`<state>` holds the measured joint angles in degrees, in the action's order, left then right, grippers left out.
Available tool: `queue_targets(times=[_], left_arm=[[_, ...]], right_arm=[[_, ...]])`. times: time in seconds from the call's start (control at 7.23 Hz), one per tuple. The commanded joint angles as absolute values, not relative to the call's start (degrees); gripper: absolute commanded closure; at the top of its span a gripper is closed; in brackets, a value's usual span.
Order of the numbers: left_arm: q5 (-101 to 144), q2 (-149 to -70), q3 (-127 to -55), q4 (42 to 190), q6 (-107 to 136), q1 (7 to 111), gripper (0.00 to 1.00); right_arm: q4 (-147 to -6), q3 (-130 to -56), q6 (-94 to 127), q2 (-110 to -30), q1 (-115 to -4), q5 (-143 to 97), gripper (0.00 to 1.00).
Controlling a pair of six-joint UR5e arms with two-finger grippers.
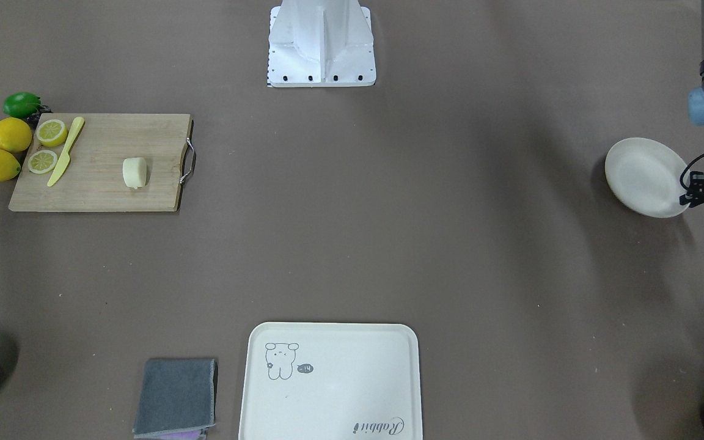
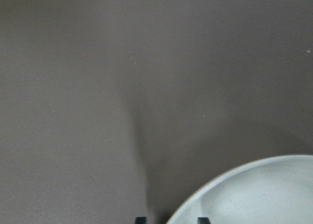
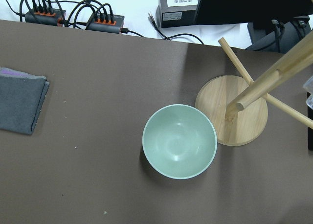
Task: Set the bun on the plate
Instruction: 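Grasp the white plate rim with the left gripper and drag it toward the table center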
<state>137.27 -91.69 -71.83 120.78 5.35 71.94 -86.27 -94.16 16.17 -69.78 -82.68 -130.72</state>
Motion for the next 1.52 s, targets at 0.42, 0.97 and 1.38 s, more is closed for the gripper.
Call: queue_targets(times=[0.42,0.97,1.38], left_arm=[[147.7,-99.7,-72.9,121.0,13.3,75.7,1.00],[148.9,-103.5,-84.9,121.4,33.2,76.3,1.00],[148.2,-108.2,-93.8,121.8,49.9,69.1,1.00]], right_arm=[[-86.2,-93.7,17.6,-69.9,-80.1,-130.9,0.00],[-86.2,-94.4,17.8,-69.7,-78.1,-131.3,0.00],[-86.2,-94.3,17.8,-69.6,-77.8,-131.3,0.00]])
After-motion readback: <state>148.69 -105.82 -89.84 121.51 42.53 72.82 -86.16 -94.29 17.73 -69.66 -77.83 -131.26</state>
